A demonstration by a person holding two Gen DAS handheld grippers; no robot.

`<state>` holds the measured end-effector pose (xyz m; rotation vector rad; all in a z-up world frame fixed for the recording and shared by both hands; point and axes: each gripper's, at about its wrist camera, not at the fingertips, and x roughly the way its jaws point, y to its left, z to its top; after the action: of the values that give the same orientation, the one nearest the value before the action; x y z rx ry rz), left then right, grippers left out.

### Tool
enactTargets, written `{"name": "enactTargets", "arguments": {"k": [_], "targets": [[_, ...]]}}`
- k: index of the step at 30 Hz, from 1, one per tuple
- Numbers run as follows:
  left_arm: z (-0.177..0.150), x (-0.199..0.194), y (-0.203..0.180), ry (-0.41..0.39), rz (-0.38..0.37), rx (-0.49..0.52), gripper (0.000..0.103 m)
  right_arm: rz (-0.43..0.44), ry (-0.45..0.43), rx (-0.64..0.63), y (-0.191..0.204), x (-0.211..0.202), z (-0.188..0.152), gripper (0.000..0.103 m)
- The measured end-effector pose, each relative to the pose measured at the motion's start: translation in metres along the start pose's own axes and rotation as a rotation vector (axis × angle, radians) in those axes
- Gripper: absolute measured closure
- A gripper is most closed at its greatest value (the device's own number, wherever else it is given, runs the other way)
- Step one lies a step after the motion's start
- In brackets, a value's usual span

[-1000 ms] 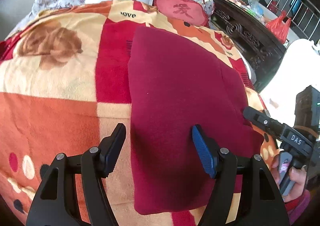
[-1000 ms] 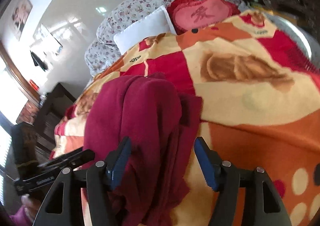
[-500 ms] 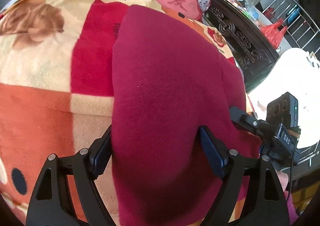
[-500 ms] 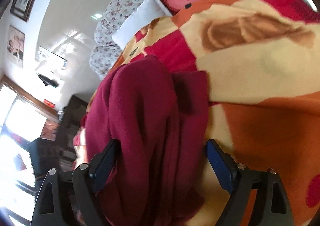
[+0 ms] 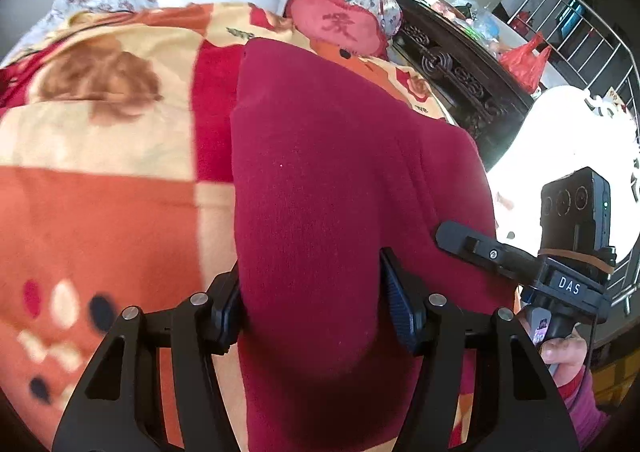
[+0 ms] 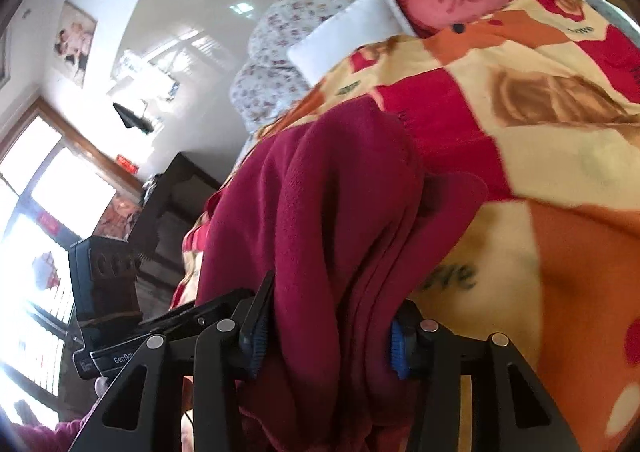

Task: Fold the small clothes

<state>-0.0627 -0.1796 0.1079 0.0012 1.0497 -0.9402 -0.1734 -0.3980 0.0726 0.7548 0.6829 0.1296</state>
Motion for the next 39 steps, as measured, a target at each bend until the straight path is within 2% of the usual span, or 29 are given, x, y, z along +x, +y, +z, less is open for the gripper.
{"name": "enactTargets", "arguments": {"k": [6,9,11,15,17,20,24,26,28,31,34,39], "targets": [[-0.048,-0.028,0.02,0.032,0.082,-0.047,0.043,0.015,0.089,-0.021,0.026,0.018,-0.043,0.057],[-0.068,-0.021,0.027,0.067,0.116,-0.063,0.043,-0.061,0.163,-0.023,0.025,0.036,-0.063,0.053],[-0.079,-0.009,0.029,0.116,0.171,-0.039,0.043,-0.164,0.227,-0.035,0.024,0.044,-0.073,0.052],[-0.08,-0.02,0.027,0.072,0.201,-0.027,0.042,-0.219,0.184,-0.098,0.038,0.02,-0.072,0.052],[-0.079,-0.028,0.025,0.042,0.231,-0.011,0.042,-0.253,0.133,-0.17,0.054,0.003,-0.068,0.052],[-0.075,-0.039,0.019,-0.018,0.293,0.021,0.041,-0.19,0.071,-0.259,0.083,-0.015,-0.064,0.052],[-0.071,-0.039,0.016,-0.029,0.319,0.03,0.041,-0.144,0.111,-0.355,0.111,-0.005,-0.076,0.057],[-0.074,-0.039,0.014,-0.025,0.327,0.029,0.041,-0.188,0.156,-0.396,0.112,0.009,-0.091,0.059],[-0.078,-0.041,0.012,-0.035,0.333,0.036,0.041,-0.274,0.197,-0.395,0.099,0.025,-0.104,0.059],[-0.077,-0.04,0.007,-0.055,0.352,0.046,0.041,-0.333,0.213,-0.399,0.081,0.033,-0.116,0.059],[-0.078,-0.043,0.003,-0.066,0.386,0.058,0.041,-0.325,0.182,-0.388,0.083,0.023,-0.115,0.059],[-0.08,-0.054,-0.003,-0.1,0.385,0.052,0.041,-0.314,0.098,-0.347,0.096,-0.002,-0.106,0.058]]}}
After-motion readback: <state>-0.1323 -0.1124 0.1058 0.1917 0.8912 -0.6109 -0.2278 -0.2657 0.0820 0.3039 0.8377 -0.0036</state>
